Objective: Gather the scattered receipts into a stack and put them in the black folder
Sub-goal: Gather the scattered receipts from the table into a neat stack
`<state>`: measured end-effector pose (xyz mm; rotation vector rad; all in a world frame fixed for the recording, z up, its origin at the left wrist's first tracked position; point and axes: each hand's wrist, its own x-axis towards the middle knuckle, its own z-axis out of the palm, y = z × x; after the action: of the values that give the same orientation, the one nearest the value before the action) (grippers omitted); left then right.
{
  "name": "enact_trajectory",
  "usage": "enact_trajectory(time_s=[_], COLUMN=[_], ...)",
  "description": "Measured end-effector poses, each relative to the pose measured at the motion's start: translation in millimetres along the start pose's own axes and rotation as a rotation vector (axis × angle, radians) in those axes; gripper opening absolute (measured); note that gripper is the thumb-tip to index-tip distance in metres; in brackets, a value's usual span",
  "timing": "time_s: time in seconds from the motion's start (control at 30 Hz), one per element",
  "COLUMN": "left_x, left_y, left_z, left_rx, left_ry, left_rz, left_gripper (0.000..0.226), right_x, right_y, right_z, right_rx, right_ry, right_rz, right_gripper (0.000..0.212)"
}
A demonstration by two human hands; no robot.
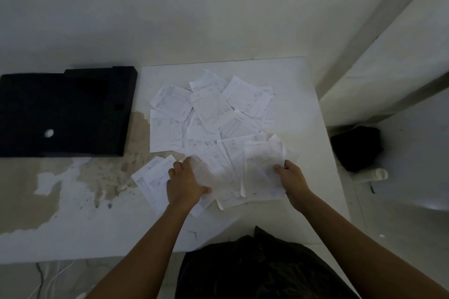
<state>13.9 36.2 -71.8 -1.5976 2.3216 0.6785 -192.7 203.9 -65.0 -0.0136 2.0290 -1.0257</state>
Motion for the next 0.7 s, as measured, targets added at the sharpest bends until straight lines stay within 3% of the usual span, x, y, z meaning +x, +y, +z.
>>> enact_trajectory(time_s=[0.13, 0.23, 0.37, 0.53, 0.7], left_x=[1, -3, -9, -8, -6], left_y=[-1, -4, -17, -37, -44], left_z=[3, 7, 7, 8, 0], left_rx=[-0.124, -0.167, -0.269, -0.506, -0.499], left_ry=[-0.061, -0.014, 0.055, 0.019, 0.076], left_rz=[-0.029, -0.049, -0.072, -0.103, -0.057], left_gripper=[0.074, 0.053, 0.051, 0.060, 0.067], right_x=[-10, -15, -21, -32, -42], right_y=[-4, -4, -17, -25, -25], right_z=[27, 53, 83, 114, 126], right_rx=[0.148, 0.055, -0.095, -0.150, -0.131], right_ry=[-0.101, -0.146, -0.150, -0.224, -0.190], right_rz=[0.087, 0.107, 0.027, -0.002, 0.037], right_gripper=[0.017, 0.015, 0.023, 0.045, 0.035])
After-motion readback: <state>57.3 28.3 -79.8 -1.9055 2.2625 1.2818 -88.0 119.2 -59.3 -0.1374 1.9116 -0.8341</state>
